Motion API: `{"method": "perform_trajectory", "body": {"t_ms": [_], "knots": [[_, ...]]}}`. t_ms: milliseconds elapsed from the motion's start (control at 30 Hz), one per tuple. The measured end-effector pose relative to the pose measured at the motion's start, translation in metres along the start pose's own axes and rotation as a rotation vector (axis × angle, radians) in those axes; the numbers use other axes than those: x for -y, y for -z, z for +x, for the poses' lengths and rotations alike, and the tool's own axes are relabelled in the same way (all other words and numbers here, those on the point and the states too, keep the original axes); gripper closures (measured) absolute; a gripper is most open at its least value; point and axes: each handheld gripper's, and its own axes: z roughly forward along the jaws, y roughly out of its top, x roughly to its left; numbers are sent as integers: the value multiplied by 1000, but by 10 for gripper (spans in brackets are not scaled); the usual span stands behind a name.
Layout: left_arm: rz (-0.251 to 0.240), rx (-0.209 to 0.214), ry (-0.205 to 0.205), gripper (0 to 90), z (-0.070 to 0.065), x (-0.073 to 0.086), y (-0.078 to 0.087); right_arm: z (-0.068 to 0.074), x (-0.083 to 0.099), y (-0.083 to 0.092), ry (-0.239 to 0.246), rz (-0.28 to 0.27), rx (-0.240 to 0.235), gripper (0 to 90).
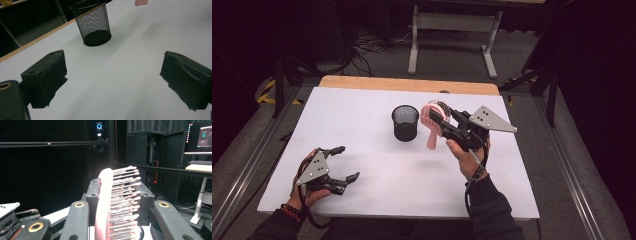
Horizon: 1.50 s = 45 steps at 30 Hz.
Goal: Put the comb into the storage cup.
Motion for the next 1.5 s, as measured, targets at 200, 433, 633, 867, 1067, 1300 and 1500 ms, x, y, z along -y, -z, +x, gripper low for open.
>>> {"method": "perform_trajectory", "body": {"t_ms": [200,433,633,867,1067,1300,1500], "knots": [[2,-1,1,72,-1,0,-1,-3,-7,-7,3,-1,11,634],[1,-6,1,72,0,0,-1,-6,-19,-14,13,-11,19,634],[2,1,1,72,0,1,-1,-10,-25,-23,12,-4,26,634],[-2,-6,-3,71,0,-1,-2,-14,-29,-33,7,-8,28,635],[0,-5,0,71,1,0,-1,-17,-34,-42,0,-13,25,635],[-3,-4,6,71,1,1,-2,-20,-39,-51,-8,-19,26,635],[3,4,10,70,2,3,-3,-21,-43,-56,0,-22,28,636]]}}
